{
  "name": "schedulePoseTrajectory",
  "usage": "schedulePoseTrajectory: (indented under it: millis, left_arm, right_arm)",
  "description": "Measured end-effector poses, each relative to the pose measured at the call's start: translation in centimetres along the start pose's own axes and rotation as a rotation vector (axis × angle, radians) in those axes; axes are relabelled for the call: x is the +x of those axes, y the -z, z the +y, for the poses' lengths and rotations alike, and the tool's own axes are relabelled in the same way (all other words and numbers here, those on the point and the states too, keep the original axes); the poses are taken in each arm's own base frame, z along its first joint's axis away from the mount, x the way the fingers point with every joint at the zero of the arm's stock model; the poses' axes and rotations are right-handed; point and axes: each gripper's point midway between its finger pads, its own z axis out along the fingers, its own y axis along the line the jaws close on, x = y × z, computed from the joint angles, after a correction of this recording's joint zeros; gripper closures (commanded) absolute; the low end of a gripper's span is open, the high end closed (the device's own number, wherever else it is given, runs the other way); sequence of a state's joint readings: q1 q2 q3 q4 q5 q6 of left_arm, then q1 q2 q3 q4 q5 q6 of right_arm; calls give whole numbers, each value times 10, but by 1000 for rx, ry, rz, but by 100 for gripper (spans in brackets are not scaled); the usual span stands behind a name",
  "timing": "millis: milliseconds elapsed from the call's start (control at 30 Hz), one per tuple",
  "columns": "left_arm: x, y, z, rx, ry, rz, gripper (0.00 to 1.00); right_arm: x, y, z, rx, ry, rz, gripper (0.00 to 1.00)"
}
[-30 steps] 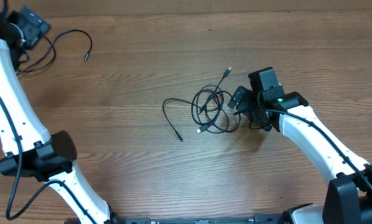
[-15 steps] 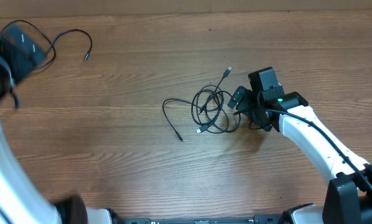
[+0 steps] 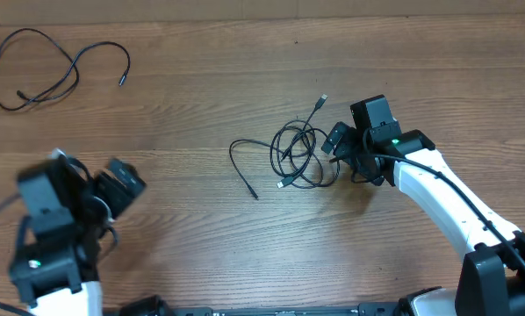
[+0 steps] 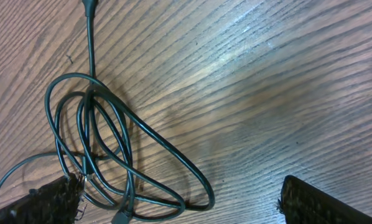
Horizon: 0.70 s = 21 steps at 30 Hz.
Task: Untangle cables
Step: 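Return the left gripper to the remaining cable bundle at center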
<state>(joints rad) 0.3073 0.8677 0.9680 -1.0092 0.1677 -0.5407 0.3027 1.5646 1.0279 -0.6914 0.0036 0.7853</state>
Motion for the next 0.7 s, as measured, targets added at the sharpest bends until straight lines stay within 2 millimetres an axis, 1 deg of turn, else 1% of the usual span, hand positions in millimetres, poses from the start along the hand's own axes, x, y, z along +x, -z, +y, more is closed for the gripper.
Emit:
schedulePoseTrajectory:
  millis: [67,133,200,267,300,400,467,533,567,600,633,700]
  left_arm:
    - [25,-18,4,44,15,72,0]
    - [41,-31,5,70,27,130,0]
    - [49,-37,1,107,24,157,0]
    - [50,-39,-10,152,10,158,1]
    - [49,-39,-17,177,-4,155,0]
    - [46,-37,-47,278,-67,126,1]
    - [49,-37,-65,328,-105,126,1]
    - [57,-40,-78,351,-129,147,0]
    - [65,-44,-87,361,-148,168,1]
    - [70,-47,-91,364,-156,185,1]
    - [82,-54,-103,372,-187,214,0]
    - [95,-63,-123,398,-234,227,0]
  right_arm:
    - [0,0,0,1,0,0,0]
    - [0,0,0,0,0,-1,0]
    - [0,0,0,0,1,0,0]
    - [0,0,0,0,0,-1,0]
    - [0,0,0,0,0,0,0]
    - [0,0,0,1,0,0,0]
    - [0,0,0,0,0,-1,0]
    - [0,0,0,0,0,0,0]
    - [0,0,0,-1,0,-1,0]
    - [0,0,0,0,0,0,0]
    - [0,0,0,0,0,0,0]
    - [0,0,0,0,0,0,0]
